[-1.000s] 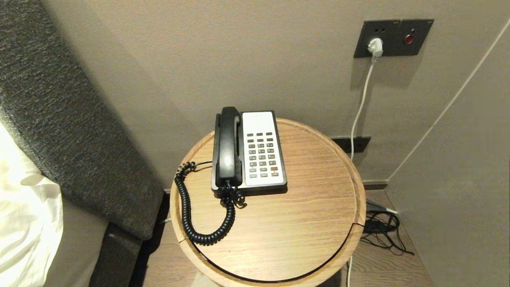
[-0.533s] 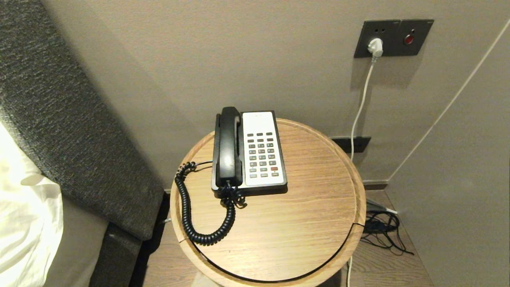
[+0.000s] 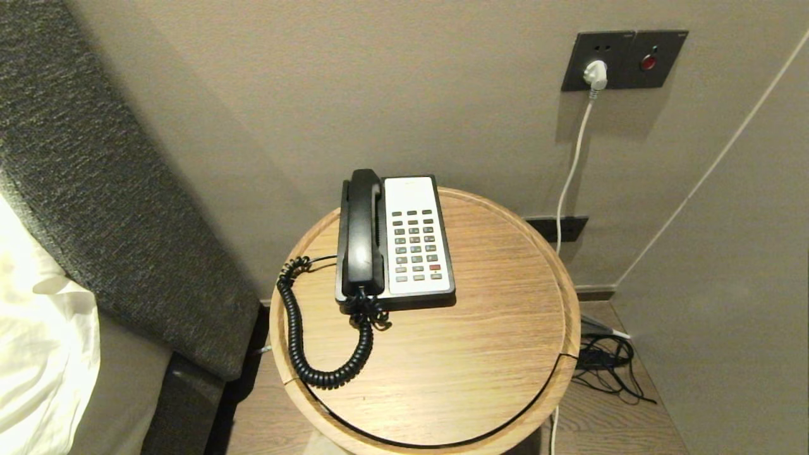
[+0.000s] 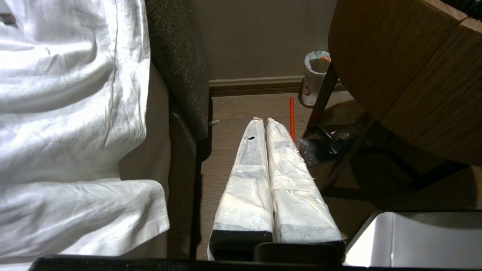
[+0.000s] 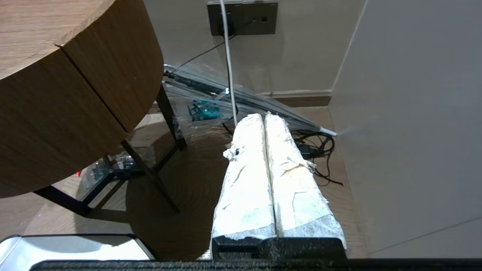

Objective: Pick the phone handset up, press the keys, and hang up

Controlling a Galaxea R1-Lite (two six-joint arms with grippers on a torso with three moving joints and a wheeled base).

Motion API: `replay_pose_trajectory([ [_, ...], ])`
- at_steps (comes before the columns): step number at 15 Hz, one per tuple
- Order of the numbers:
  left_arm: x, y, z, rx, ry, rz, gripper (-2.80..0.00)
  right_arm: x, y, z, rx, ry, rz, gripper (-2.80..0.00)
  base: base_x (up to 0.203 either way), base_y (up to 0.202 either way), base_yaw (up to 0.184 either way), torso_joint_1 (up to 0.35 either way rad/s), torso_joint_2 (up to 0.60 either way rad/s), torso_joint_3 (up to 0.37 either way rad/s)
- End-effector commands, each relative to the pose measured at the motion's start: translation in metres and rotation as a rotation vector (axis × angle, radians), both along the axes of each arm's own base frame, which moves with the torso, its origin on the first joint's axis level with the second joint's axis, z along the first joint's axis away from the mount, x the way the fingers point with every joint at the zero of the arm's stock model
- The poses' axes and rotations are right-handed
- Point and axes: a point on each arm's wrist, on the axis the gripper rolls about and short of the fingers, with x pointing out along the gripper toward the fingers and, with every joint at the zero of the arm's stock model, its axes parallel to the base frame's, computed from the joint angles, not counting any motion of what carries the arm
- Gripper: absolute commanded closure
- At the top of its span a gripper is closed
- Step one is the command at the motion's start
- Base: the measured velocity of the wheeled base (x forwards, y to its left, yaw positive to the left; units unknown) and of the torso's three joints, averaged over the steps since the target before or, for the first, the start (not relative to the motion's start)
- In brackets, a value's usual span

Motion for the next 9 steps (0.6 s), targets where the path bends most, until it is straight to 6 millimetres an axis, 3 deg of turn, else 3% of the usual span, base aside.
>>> replay_pose_trajectory([
  [1,0.0000,-0.0001,0.0005,-0.033,-0.001,0.000,0.00,0.0004,0.0000,-0.0002,-0.006,0.005,0.003,0.00,0.000,0.000,0.000,0.000,0.00,0.000],
  [9,0.0002,0.0001,0.0001,-0.026,-0.003,0.007,0.00,0.0002,-0.0001,0.0002,0.008,0.002,-0.002,0.00,0.000,0.000,0.000,0.000,0.00,0.000],
])
